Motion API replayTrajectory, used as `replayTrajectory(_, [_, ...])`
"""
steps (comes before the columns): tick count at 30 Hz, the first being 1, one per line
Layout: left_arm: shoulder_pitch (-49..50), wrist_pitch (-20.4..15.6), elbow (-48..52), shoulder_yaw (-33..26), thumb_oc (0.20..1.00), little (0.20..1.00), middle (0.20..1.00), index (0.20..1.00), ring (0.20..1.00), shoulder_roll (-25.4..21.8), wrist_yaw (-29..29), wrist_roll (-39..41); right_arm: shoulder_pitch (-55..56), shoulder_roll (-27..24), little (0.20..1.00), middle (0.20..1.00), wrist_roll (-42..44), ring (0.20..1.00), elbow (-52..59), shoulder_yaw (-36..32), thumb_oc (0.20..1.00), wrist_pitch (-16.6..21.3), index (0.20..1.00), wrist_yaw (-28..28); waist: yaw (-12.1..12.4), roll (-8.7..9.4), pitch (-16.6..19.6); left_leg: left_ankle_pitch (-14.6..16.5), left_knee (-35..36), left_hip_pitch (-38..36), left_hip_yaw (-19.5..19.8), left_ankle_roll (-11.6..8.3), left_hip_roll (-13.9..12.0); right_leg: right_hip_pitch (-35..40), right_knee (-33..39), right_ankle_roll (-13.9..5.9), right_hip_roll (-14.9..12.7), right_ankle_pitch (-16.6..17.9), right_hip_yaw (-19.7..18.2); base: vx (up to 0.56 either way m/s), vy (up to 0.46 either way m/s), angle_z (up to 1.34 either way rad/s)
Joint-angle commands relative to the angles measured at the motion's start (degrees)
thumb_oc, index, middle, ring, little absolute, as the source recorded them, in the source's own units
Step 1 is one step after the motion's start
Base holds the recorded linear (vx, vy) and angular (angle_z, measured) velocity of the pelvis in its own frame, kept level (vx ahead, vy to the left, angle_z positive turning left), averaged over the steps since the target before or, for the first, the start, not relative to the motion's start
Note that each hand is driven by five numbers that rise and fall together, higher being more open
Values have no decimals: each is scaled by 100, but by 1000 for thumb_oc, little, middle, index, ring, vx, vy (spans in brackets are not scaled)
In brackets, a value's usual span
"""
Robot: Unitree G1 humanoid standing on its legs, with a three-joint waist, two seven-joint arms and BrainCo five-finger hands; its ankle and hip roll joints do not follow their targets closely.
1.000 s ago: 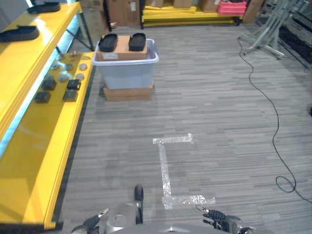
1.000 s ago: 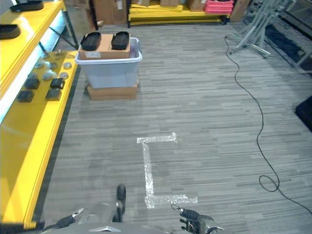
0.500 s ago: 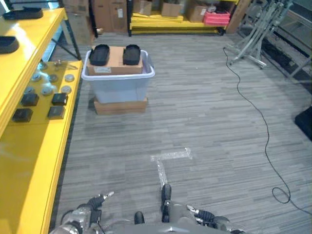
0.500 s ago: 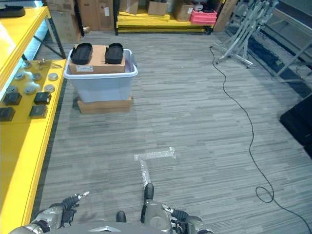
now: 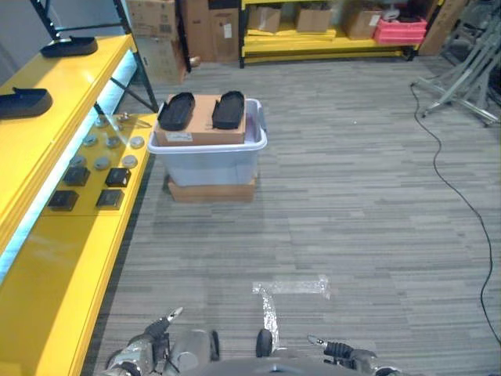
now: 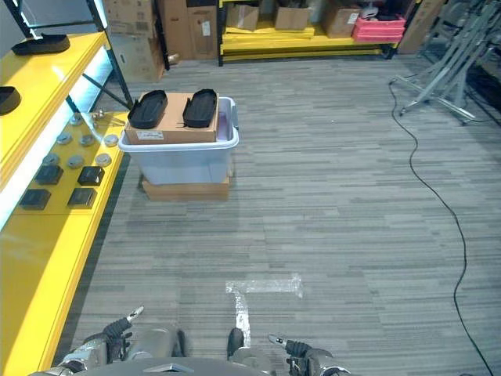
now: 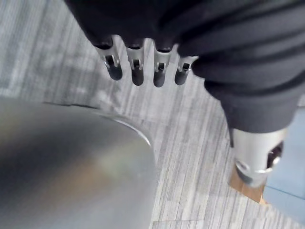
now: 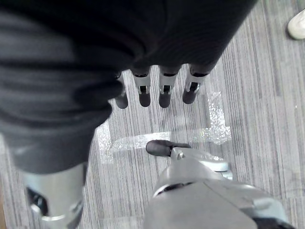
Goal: Move parts from the plastic box to the shelf.
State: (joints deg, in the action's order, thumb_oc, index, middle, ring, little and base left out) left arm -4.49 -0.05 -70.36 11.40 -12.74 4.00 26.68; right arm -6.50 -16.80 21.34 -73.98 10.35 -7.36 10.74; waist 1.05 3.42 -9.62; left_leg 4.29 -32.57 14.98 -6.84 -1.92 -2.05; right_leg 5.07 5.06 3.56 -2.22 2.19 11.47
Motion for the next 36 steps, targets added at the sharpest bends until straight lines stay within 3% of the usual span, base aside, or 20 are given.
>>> replayTrajectory(1, [85, -72, -168, 113, 1000, 1000, 1000, 1000, 1000, 95, -148, 293, 0, -254, 1000, 1000, 573, 1000, 24, -100, 1000, 108, 1000, 3, 83, -132, -237, -546, 1827, -850, -97, 22, 77, 25, -275, -581, -102, -121, -150, 289, 123, -2])
replayTrajectory(4, [202, -131, -252, -107, 1000, 1000, 1000, 1000, 1000, 42, -176, 253, 23, -250, 1000, 1000, 727, 1000, 118, -107, 1000, 200, 1000, 145, 252, -158, -225, -783, 2407, -728, 82, -87, 67, 191, -334, -595, -48, -298, -167, 337, 160, -3])
replayTrajectory(7, [208, -51, -346, -233, 1000, 1000, 1000, 1000, 1000, -19, -219, -34, 44, -109, 1000, 1000, 1135, 1000, 143, -36, 1000, 574, 1000, 306, 371, -107, -132, -514, 2586, -917, 46, 114, 158, 175, -849, -614, -158, -602, -8, 324, 214, -8])
replayTrajectory(10, [183, -15, -379, -205, 1000, 1000, 1000, 1000, 1000, -53, -260, -223, 83, -24, 1000, 1000, 1493, 1000, 163, -67, 1000, 622, 1000, 294, 374, -131, -87, -474, 2651, -1006, 29, 197, 163, 137, -1179, -624, -159, -767, 46, 197, 134, 15])
replayTrajectory(12, [37, -7, -422, -126, 1000, 1000, 1000, 1000, 1000, -163, -281, -454, 230, 105, 1000, 1000, 1519, 1000, 261, -203, 1000, 850, 1000, 383, 203, -290, -73, -334, 2801, -1362, -38, 465, 171, -509, -2816, -850, -325, -555, 101, 330, 260, 11])
replayTrajectory(15, [-75, -55, -361, -5, 1000, 1000, 1000, 1000, 1000, -216, -374, -682, 247, 157, 1000, 1000, 1522, 1000, 277, -192, 1000, 923, 1000, 401, 98, -379, -133, -236, 2878, -1561, -78, 569, 145, -994, -3586, -967, -501, -287, 44, 220, 129, 11])
replayTrajectory(17, [-136, -195, -286, 123, 1000, 1000, 1000, 1000, 1000, -242, -392, -673, 239, 181, 1000, 1000, 1374, 1000, 279, -177, 1000, 992, 1000, 484, 28, -370, -188, -178, 2894, -1661, -118, 565, 135, -1045, -3237, -977, -593, -201, 87, 273, -45, -12])
replayTrajectory(20, [-251, -344, -46, 230, 1000, 1000, 1000, 1000, 1000, -334, -379, -264, 271, 150, 1000, 1000, 1050, 1000, 313, -61, 1000, 1153, 1000, 546, -162, -229, -263, 69, 2776, -1904, -176, 414, 177, -943, -1495, -1040, -718, -40, 123, 399, -201, -8])
replayTrajectory(22, [-303, -394, 45, 311, 1000, 1000, 1000, 1000, 1000, -310, -381, -76, 351, 109, 1000, 1000, 964, 1000, 309, -109, 1000, 974, 1000, 616, -382, -132, -236, 339, 2717, -2138, -39, 364, 228, -1063, -810, -1215, -795, 427, -257, 444, -257, -6])
replayTrajectory(24, [-318, -398, 44, 327, 1000, 1000, 1000, 1000, 1000, -276, -422, 30, 390, 103, 1000, 1000, 901, 1000, 237, -146, 1000, 918, 1000, 750, -488, -106, -221, 498, 2664, -2265, 25, 354, 207, -1201, -828, -1263, -808, 514, -403, 349, -244, 21])
replayTrajectory(27, [-266, -376, 57, 269, 1000, 1000, 1000, 1000, 1000, -201, -616, 297, 435, 73, 1000, 1000, 787, 1000, 211, -104, 1000, 730, 1000, 818, -537, -119, -149, 492, 2709, -2438, 37, 274, 77, -1051, -719, -1121, -670, 450, -390, 264, -234, 29])
replayTrajectory(29, [-191, -324, -14, 119, 1000, 1000, 1000, 1000, 1000, -108, -614, 590, 412, 91, 1000, 1000, 922, 1000, 111, -27, 1000, 673, 1000, 663, -498, -128, -98, 58, 2115, -2258, 154, 121, -120, -836, -707, -892, -475, 276, -410, 321, -360, 26])
replayTrajectory(33, [-126, -151, -70, -108, 1000, 1000, 1000, 1000, 1000, 33, -641, 528, 347, 67, 1000, 1000, 618, 1000, 128, 52, 1000, 715, 1000, 367, -341, -32, -155, -513, 512, -1421, 346, 77, -180, -508, -698, -571, -337, 88, -471, 235, -223, 11])
replayTrajectory(35, [-118, -58, -70, -144, 1000, 1000, 1000, 1000, 1000, 69, -614, 421, 320, 24, 1000, 1000, 592, 1000, 98, 46, 1000, 697, 1000, 370, -248, -40, -206, -422, 474, -1104, 275, 133, -158, -349, -698, -530, -295, -30, -412, 237, -71, -8])
replayTrajectory(36, [-42, -132, -124, -152, 1000, 1000, 1000, 1000, 1000, 116, -604, 344, 271, -16, 1000, 1000, 605, 1000, 111, 15, 1000, 852, 1000, 355, -152, -85, -257, -341, 998, -1041, 149, 147, -71, -217, -682, -561, -258, -135, -344, 293, 49, 11])
